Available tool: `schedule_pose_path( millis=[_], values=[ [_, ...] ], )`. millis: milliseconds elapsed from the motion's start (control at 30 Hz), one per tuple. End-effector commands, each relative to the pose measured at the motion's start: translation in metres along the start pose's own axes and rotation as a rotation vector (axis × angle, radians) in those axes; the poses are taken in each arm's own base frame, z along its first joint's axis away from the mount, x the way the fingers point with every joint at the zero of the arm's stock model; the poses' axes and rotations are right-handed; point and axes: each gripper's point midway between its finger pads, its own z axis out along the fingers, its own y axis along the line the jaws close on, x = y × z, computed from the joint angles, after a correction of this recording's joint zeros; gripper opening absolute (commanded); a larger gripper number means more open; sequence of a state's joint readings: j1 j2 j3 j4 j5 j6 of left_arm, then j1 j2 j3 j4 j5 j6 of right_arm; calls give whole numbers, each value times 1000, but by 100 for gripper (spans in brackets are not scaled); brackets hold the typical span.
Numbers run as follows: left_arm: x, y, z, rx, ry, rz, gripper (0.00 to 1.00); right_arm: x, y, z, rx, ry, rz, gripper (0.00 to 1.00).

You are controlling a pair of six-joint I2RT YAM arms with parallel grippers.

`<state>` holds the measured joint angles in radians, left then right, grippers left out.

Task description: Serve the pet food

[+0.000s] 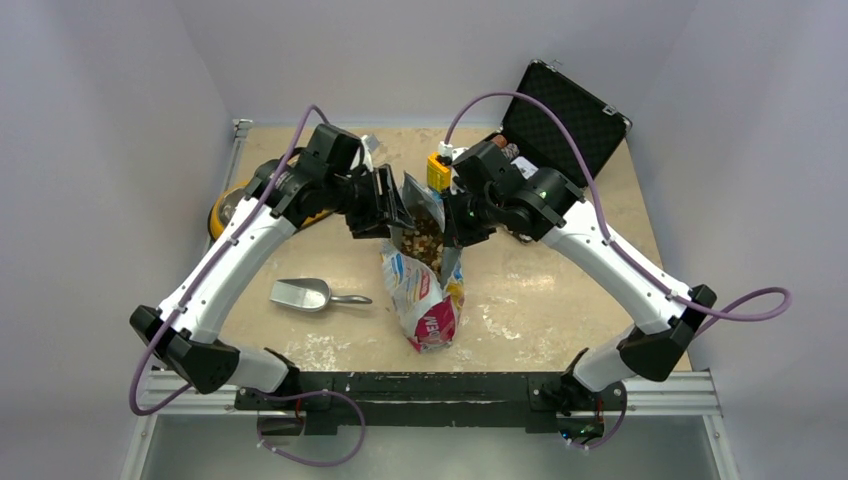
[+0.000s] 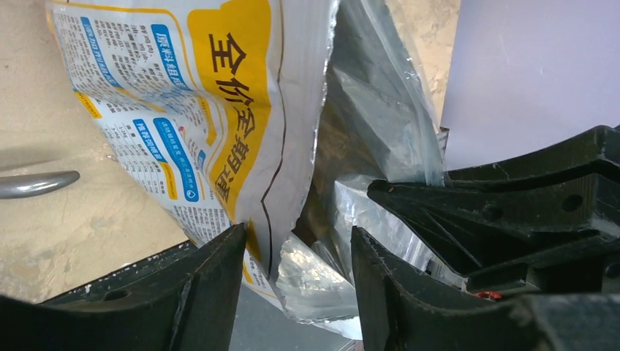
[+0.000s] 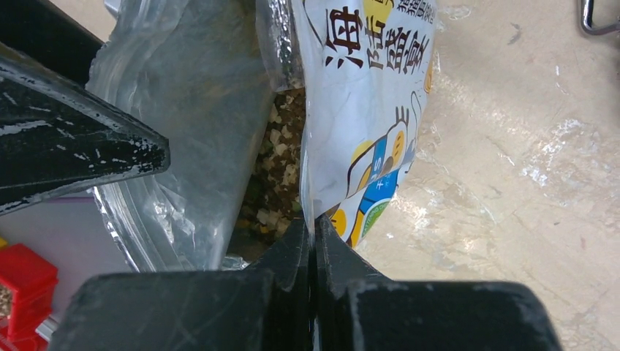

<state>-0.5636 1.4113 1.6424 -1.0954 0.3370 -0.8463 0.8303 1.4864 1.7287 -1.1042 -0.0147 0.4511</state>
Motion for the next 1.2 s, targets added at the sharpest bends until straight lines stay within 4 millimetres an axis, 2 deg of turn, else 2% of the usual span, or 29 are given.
schedule_pose_path(
  millis=[0,67,133,233,367,500,633,767,867,933,1000,1100,1133,1167],
  values=[
    [2,2,8,-10,-9,-2,56,-29,29,-37,-147,-147,-57,0],
    [5,-3,13,11,7,-10,41,-32,27,-39,-147,-189,-66,0],
    [5,-9,12,34,22,-6,22,-35,24,-40,-145,-228,-66,0],
    [0,-16,-2,23,7,28,0,-39,21,-37,-125,-250,-76,0],
    [-6,-36,-22,104,-37,41,0,-42,22,-31,-123,-249,-80,0],
    [-22,-64,-33,194,-65,42,0,-55,-10,-35,35,-287,-13,0],
    [-38,-93,-28,259,-39,28,0,-67,-50,-62,101,-328,121,0],
    [-51,-129,-20,374,3,2,0,-74,-91,-110,255,-427,137,0],
    [-56,-146,-17,412,19,5,0,-70,-100,-134,317,-443,100,0],
    [-58,-141,-13,382,14,6,0,-66,-102,-134,325,-433,75,0],
    [-59,-124,-7,311,-14,37,0,-65,-98,-127,295,-428,47,0],
    [-50,-80,5,164,-20,67,0,-64,-84,-106,220,-370,4,0],
    [-43,-60,16,112,8,52,0,-62,-78,-97,193,-344,-1,0],
    [-37,-50,19,91,22,48,0,-60,-73,-88,176,-319,1,0]
  ],
)
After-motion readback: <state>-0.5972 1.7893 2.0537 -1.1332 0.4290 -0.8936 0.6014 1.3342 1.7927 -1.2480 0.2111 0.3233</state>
